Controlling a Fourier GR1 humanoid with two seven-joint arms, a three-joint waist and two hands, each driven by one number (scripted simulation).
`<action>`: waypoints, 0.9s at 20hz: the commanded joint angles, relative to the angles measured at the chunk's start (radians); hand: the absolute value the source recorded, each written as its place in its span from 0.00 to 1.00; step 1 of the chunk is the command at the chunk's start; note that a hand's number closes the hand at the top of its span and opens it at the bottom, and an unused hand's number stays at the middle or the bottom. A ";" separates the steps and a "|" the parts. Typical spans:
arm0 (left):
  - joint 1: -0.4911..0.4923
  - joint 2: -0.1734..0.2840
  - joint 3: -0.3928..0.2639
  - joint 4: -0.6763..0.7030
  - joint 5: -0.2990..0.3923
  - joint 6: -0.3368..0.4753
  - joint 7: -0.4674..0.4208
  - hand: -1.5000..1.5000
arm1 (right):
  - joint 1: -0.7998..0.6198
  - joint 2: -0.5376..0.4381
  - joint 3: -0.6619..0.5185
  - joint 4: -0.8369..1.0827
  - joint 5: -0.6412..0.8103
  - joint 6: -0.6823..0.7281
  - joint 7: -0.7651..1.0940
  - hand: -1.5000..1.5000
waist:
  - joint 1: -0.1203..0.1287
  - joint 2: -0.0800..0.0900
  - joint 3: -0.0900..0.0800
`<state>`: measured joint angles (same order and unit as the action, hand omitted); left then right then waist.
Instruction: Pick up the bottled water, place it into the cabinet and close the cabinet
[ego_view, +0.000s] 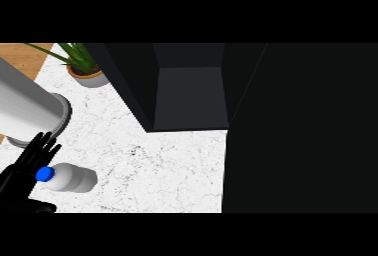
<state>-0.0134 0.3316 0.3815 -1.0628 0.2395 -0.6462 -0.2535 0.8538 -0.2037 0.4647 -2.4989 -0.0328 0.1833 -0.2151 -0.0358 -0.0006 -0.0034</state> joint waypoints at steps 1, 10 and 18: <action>-0.021 -0.023 -0.052 0.154 -0.115 -0.033 -0.166 0.00 | 0.030 -0.031 0.004 -0.135 0.062 -0.011 0.022 0.00 | 0.003 0.001 -0.001; -0.151 -0.036 -0.097 0.452 -0.233 -0.001 -0.414 0.00 | 0.120 -0.103 -0.019 -0.131 0.016 0.004 -0.081 0.00 | -0.005 0.002 -0.001; -0.224 0.004 -0.109 0.591 -0.255 -0.016 -0.537 1.00 | 0.139 -0.113 0.033 -0.167 0.047 -0.043 -0.065 0.00 | -0.003 0.008 -0.004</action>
<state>-0.2115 0.3069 0.2814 -0.5452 0.0107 -0.5791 -0.6563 0.9557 -0.2939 0.4844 -2.4971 -0.0142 0.1597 -0.3558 -0.0403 0.0035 -0.0055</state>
